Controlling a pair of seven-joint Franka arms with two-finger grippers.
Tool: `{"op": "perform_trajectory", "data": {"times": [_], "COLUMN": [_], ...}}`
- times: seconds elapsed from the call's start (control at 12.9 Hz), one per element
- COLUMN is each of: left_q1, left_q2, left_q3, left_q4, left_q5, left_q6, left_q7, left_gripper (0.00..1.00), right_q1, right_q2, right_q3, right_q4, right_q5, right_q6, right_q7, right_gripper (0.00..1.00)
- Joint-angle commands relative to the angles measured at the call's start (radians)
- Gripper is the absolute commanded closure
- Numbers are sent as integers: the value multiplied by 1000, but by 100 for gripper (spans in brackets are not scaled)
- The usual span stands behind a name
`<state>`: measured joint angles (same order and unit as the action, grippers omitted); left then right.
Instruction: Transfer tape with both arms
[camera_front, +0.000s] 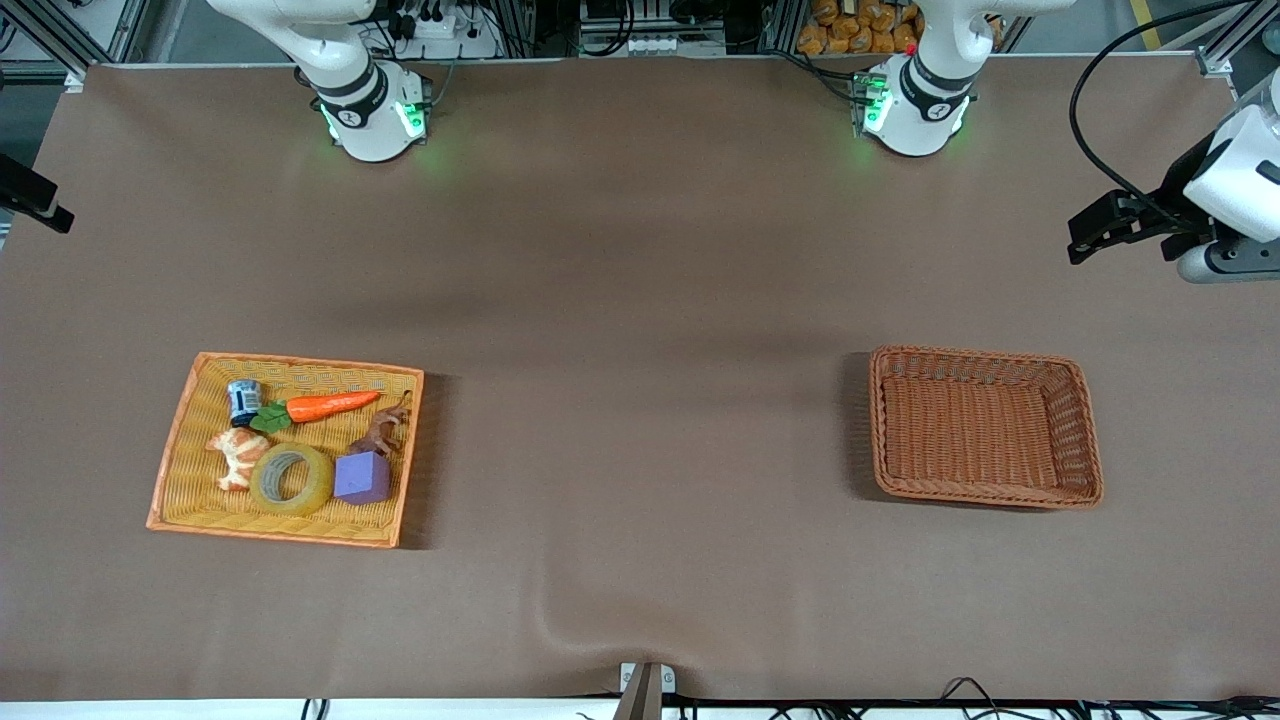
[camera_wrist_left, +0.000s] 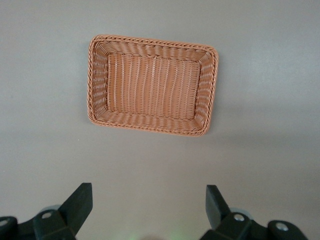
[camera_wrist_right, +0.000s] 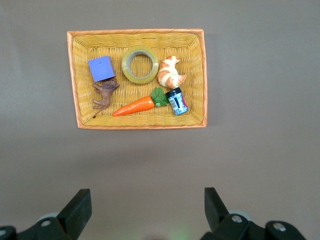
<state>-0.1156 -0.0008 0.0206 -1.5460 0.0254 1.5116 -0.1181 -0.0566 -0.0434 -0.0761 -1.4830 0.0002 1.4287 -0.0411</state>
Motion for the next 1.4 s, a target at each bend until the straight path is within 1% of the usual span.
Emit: {"op": "perform_trajectory", "data": {"times": [0.0, 0.23, 0.39, 0.62, 1.01, 1.32], "left_q1": [4, 8, 28, 31, 14, 14], "left_q2": [-18, -13, -2, 8, 61, 62], "left_q3": [-1, 1, 9, 9, 7, 6], "left_q4": [0, 1, 26, 26, 27, 26], "left_q5": [-16, -13, -21, -22, -47, -48], "left_q6": [-16, -16, -16, -14, 11, 27], "left_q7": [0, -5, 2, 6, -2, -2], "left_gripper": [0, 0, 0, 0, 0, 0], "right_q1": [-9, -9, -9, -9, -9, -9], "right_q2": [7, 7, 7, 7, 7, 8], "right_q3": [6, 6, 6, 6, 6, 6], "right_q4": [16, 16, 16, 16, 16, 16], "right_q5": [9, 7, 6, 6, 6, 6], "right_q6": [-4, -4, -4, -4, -4, -2], "right_q7": [0, 0, 0, 0, 0, 0], "right_gripper": [0, 0, 0, 0, 0, 0]}}
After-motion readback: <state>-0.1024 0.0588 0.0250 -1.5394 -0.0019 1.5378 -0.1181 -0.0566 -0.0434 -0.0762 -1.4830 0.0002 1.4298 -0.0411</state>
